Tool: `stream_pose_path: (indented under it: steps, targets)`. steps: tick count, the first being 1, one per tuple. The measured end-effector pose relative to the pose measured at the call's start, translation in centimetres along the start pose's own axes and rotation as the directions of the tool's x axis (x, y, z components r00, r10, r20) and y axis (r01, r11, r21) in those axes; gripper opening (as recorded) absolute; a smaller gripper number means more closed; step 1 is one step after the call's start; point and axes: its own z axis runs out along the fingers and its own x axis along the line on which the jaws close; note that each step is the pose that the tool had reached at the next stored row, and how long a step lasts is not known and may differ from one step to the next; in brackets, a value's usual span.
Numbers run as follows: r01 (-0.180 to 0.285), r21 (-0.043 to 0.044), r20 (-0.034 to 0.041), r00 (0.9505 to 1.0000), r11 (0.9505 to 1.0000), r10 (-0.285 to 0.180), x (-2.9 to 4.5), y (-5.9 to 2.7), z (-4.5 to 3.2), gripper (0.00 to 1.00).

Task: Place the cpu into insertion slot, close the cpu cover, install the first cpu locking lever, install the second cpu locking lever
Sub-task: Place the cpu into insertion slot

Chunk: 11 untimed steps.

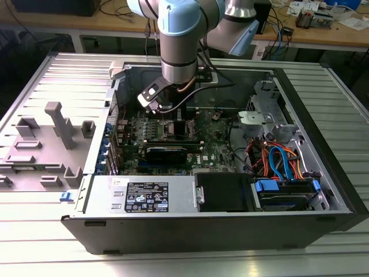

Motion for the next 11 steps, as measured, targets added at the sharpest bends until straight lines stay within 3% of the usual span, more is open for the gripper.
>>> stream_pose_path:
  steps: [11]
  targets:
    - [-0.001, 0.0024, 0.0001, 1.0000, 1.0000, 0.001, 0.33, 0.01, -0.37, 0.69]
